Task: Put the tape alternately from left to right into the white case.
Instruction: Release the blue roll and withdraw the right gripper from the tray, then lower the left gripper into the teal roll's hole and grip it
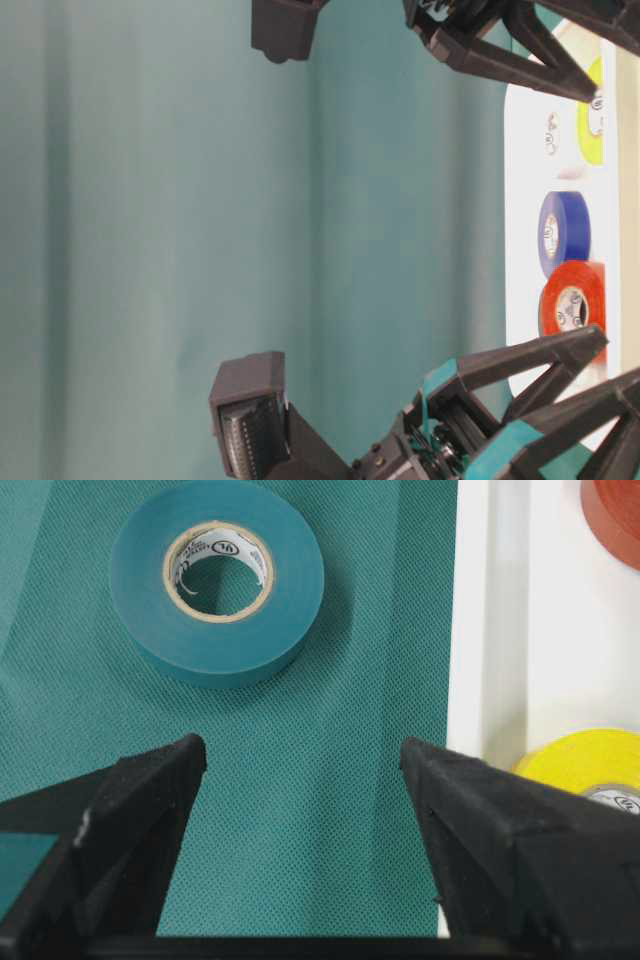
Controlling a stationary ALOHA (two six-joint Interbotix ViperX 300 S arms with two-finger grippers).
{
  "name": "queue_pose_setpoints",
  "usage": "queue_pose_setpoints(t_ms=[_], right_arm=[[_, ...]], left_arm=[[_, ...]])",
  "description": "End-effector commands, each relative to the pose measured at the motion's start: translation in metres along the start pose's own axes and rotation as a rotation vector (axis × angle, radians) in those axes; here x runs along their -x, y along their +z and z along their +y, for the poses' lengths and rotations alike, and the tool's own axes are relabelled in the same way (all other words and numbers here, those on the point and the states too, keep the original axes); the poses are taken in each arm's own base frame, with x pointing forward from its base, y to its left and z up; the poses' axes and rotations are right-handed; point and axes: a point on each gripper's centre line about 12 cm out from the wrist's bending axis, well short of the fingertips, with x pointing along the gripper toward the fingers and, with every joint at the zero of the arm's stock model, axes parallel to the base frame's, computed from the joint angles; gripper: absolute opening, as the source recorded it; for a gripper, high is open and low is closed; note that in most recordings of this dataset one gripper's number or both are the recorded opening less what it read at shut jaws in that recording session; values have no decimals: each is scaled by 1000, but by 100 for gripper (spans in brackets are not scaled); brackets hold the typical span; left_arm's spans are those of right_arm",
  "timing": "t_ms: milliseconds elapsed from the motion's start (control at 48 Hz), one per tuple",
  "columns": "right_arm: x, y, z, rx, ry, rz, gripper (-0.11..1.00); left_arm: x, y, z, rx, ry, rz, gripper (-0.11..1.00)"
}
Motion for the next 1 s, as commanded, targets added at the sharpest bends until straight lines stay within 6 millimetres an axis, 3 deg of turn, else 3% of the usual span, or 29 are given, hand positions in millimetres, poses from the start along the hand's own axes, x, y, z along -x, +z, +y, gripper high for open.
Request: queue_pose_setpoints(t_ms=[0, 250, 563, 980], right_arm=[[4, 9, 1, 2, 5, -33, 86], [4, 8, 1, 1, 4, -32, 86], [4, 8, 1, 2, 5, -32, 86], [4, 8, 1, 3, 4, -31, 86]], left_arm=[[5, 7, -2, -2, -3, -28, 82], [-1, 14, -11, -24, -20, -38, 83], [-29, 20, -25, -58, -50, -15, 82], [-59, 26, -27, -60, -51, -1, 82]])
